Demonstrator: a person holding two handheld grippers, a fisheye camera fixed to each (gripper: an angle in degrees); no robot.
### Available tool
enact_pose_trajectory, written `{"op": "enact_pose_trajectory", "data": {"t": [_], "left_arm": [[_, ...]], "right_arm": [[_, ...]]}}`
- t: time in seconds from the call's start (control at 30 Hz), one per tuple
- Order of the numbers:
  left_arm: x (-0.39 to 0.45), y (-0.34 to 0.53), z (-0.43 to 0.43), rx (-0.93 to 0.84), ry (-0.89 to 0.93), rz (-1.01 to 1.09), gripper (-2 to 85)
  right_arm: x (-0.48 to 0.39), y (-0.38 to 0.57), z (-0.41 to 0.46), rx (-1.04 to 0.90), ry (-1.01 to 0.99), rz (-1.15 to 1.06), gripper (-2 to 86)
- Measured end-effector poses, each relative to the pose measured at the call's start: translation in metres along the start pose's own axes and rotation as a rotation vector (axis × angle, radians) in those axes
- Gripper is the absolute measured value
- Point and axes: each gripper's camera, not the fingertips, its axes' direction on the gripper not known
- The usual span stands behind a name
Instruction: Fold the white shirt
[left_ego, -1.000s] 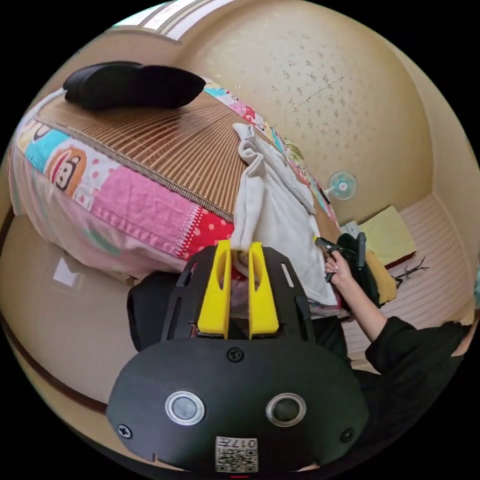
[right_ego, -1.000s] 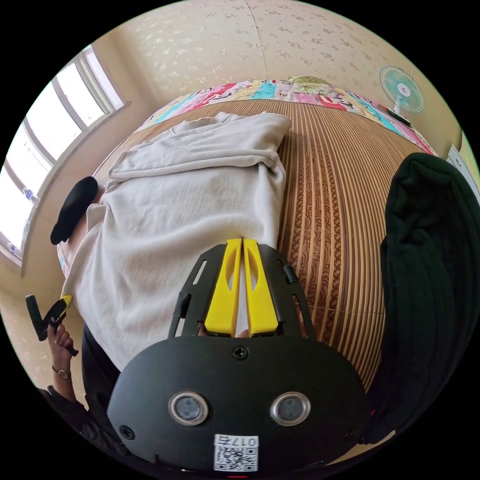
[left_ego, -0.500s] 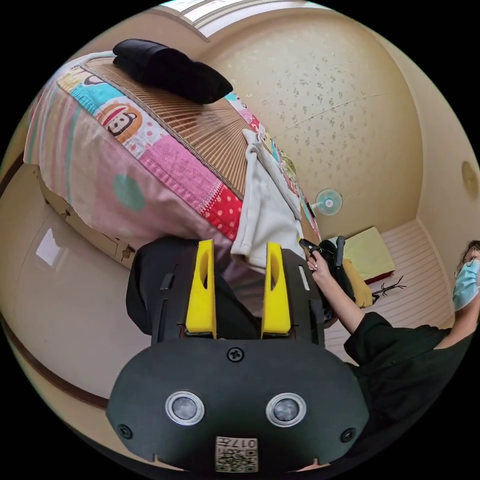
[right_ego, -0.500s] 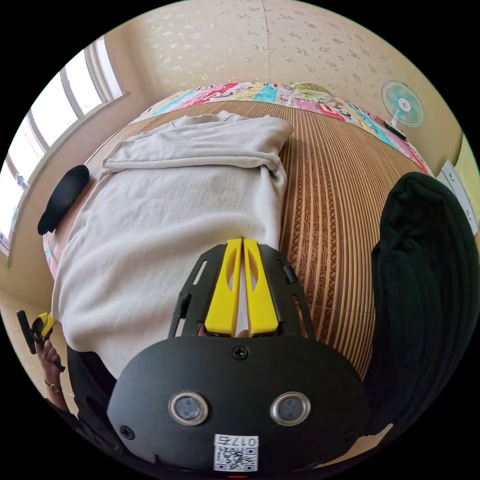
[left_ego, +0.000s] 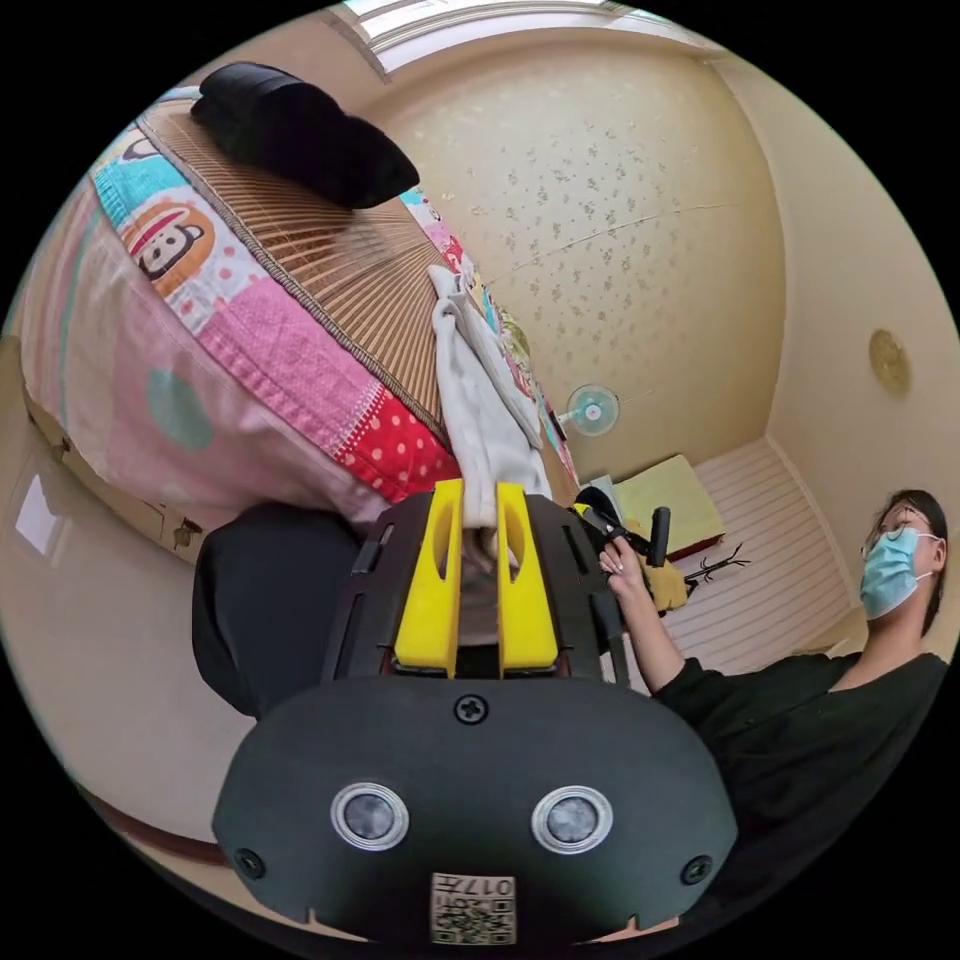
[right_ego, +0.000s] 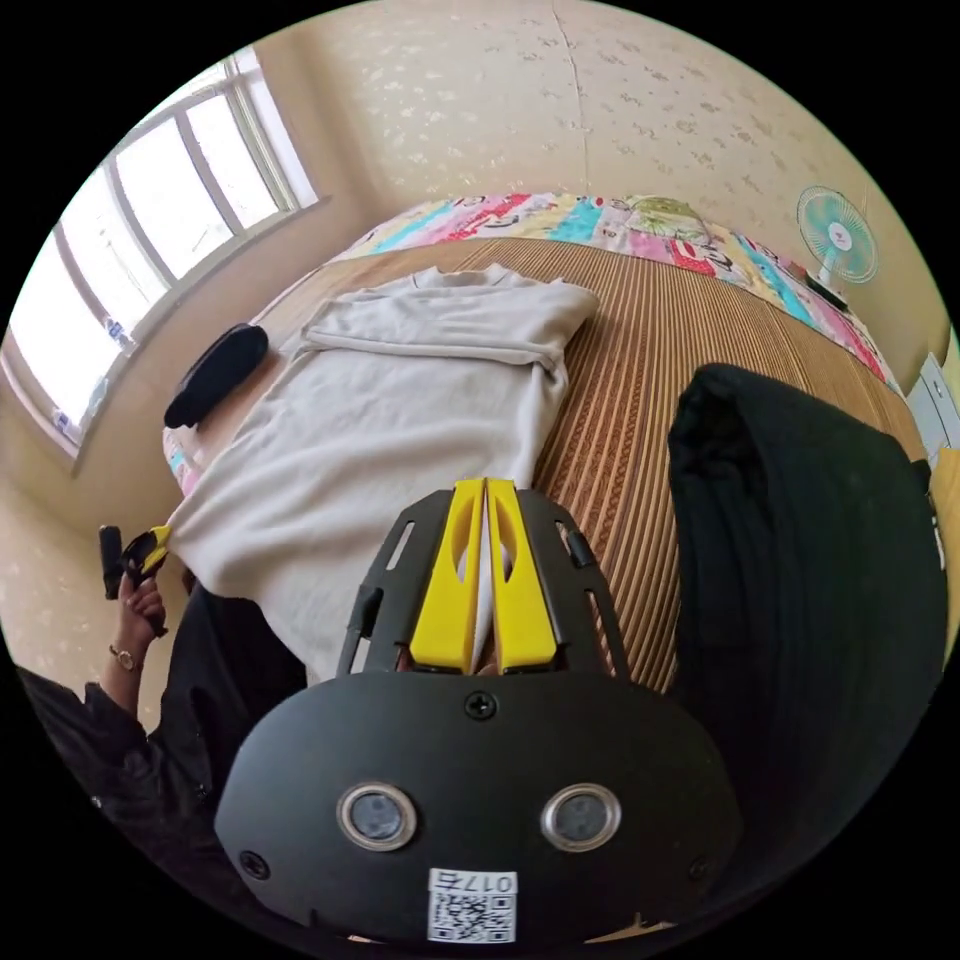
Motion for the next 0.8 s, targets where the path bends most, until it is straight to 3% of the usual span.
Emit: {"op": "enact_pose_trajectory", "data": {"t": [0.27,0.4,0.57,0.67,0.8], "left_arm": [[-0.018,-0.007,-0.017,-0.033,-0.073,-0.018,6.0],[-0.029,-0.003,-0.027,-0.006,-0.051,-0.053,5.9],[-0.047,0.007,-0.046,0.041,0.020,-0.116,5.9],[-0.051,0.012,-0.058,0.068,0.057,-0.119,5.9],[-0.061,0.019,-0.071,0.109,0.132,-0.153,5.8]], "right_arm": [[0.077,0.117,-0.070,-0.123,-0.421,0.294,12.4],[0.094,0.140,-0.074,-0.144,-0.465,0.359,12.5],[0.134,0.162,-0.079,-0.018,-0.804,0.546,11.1],[0.143,0.171,-0.096,0.036,-0.881,0.561,6.8],[0.138,0.170,-0.130,0.031,-0.812,0.538,3.9]]}}
